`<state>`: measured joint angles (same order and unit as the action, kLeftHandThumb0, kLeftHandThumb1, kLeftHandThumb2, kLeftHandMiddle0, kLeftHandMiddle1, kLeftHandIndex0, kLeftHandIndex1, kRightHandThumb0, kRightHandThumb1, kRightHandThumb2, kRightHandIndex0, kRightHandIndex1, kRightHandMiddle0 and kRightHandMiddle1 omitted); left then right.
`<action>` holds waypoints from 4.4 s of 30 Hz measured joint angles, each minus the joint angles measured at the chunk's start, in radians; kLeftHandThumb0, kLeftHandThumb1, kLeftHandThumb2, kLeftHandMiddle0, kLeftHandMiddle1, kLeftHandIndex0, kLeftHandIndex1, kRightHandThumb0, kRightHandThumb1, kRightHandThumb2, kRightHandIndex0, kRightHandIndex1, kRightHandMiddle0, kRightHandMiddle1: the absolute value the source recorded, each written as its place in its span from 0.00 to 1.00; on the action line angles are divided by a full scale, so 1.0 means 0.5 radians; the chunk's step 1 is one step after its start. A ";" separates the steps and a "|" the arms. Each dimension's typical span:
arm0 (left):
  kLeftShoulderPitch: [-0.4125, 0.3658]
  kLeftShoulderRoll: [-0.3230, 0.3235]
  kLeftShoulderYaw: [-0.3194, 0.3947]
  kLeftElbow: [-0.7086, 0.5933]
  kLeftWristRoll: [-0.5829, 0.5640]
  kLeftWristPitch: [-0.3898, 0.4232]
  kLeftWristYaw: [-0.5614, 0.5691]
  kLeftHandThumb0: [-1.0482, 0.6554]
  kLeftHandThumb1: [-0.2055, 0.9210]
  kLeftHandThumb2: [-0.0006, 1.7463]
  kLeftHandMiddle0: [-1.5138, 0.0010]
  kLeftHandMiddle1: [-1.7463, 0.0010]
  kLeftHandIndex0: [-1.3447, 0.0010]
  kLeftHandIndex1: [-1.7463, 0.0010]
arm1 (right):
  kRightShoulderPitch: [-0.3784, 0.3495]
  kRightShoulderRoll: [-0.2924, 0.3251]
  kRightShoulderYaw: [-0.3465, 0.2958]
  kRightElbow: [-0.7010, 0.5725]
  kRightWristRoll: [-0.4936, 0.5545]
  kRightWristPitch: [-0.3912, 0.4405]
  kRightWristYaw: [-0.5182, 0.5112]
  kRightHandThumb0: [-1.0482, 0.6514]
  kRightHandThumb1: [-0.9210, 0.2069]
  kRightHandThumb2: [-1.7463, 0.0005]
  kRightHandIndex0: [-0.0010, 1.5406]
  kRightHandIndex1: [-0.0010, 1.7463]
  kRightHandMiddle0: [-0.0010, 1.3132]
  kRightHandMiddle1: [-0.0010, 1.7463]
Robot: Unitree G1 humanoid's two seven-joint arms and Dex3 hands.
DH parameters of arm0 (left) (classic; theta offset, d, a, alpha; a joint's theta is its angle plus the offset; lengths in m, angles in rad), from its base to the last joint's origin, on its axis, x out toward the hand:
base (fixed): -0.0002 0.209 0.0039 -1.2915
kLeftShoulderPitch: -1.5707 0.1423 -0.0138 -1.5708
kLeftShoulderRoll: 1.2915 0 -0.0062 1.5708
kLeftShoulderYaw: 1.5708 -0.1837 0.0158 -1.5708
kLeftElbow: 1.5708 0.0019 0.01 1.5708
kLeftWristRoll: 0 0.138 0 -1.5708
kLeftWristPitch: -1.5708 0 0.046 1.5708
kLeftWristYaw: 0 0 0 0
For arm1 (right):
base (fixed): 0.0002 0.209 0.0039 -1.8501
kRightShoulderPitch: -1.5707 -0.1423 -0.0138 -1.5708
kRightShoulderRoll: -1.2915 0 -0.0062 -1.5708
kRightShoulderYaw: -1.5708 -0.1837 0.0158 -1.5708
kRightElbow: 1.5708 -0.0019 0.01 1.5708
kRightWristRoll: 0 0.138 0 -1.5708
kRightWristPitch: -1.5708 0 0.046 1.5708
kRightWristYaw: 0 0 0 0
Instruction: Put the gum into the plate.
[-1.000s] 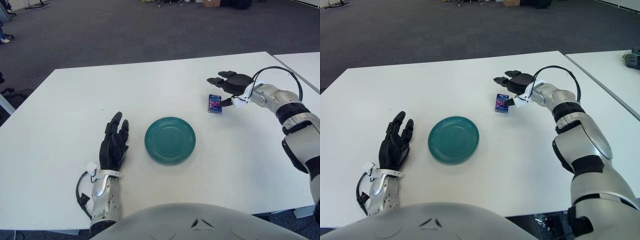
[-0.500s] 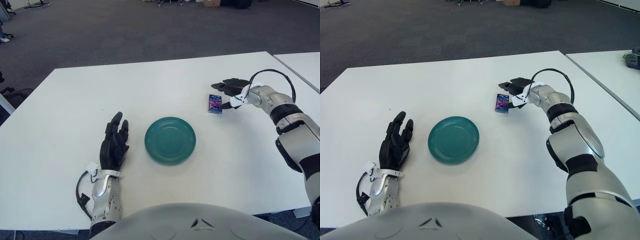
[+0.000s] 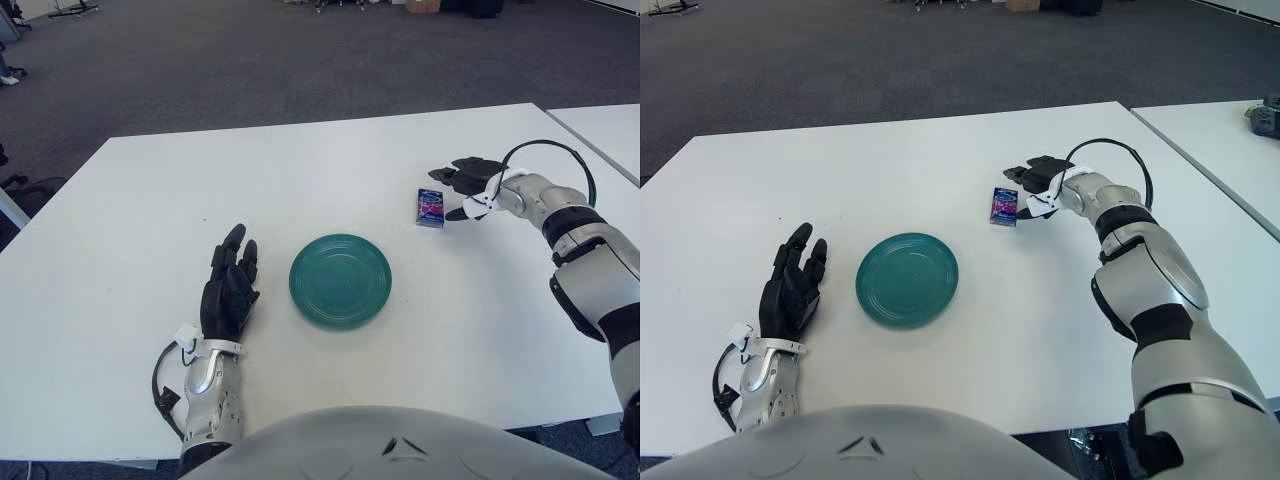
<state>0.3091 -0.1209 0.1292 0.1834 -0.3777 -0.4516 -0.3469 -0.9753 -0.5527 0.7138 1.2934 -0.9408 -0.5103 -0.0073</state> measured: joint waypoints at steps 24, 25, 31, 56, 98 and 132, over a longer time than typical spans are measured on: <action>0.000 0.000 0.001 0.000 -0.004 -0.002 0.003 0.03 1.00 0.45 0.87 1.00 1.00 0.71 | -0.039 0.000 0.117 0.049 -0.057 -0.039 -0.142 0.00 0.00 0.73 0.00 0.00 0.00 0.00; 0.000 0.000 0.000 0.000 -0.004 -0.002 0.003 0.03 1.00 0.45 0.87 1.00 1.00 0.71 | -0.039 0.000 0.118 0.051 -0.056 -0.039 -0.141 0.00 0.00 0.72 0.00 0.00 0.00 0.00; 0.000 0.000 0.000 0.000 -0.004 -0.002 0.004 0.03 1.00 0.45 0.87 1.00 1.00 0.71 | -0.039 0.000 0.114 0.053 -0.049 -0.044 -0.126 0.00 0.00 0.72 0.00 0.00 0.00 0.00; 0.001 -0.001 -0.013 0.000 0.002 -0.008 0.013 0.03 1.00 0.46 0.88 1.00 1.00 0.71 | -0.039 0.089 0.111 0.081 -0.034 0.124 0.061 0.00 0.00 0.65 0.00 0.00 0.00 0.00; 0.004 -0.003 -0.029 -0.002 -0.007 -0.013 0.011 0.02 1.00 0.44 0.88 1.00 1.00 0.70 | 0.041 0.311 -0.024 0.078 0.121 0.553 0.262 0.00 0.00 0.64 0.00 0.00 0.00 0.00; 0.051 -0.008 -0.083 -0.051 -0.042 -0.006 0.012 0.02 1.00 0.46 0.88 1.00 1.00 0.71 | 0.183 0.347 0.024 0.043 0.118 0.762 0.107 0.00 0.00 0.61 0.00 0.00 0.00 0.00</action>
<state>0.3344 -0.1251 0.0877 0.1578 -0.3985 -0.4544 -0.3409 -0.8837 -0.3790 0.7259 1.3147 -0.8818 -0.1291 0.0464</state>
